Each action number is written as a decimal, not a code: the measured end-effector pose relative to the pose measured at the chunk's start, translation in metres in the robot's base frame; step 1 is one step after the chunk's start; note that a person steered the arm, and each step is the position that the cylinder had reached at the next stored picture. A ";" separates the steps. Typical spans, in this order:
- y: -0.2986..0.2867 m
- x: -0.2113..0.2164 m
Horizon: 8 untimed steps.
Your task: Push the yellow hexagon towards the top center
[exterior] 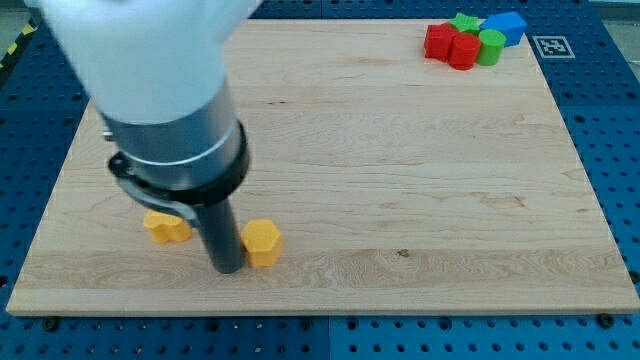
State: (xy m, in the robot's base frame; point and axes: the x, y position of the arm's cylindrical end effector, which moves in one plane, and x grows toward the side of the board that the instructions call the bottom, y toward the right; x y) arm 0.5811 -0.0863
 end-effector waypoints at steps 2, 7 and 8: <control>0.065 -0.002; 0.061 -0.017; 0.061 -0.017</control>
State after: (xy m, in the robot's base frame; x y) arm 0.5641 -0.0254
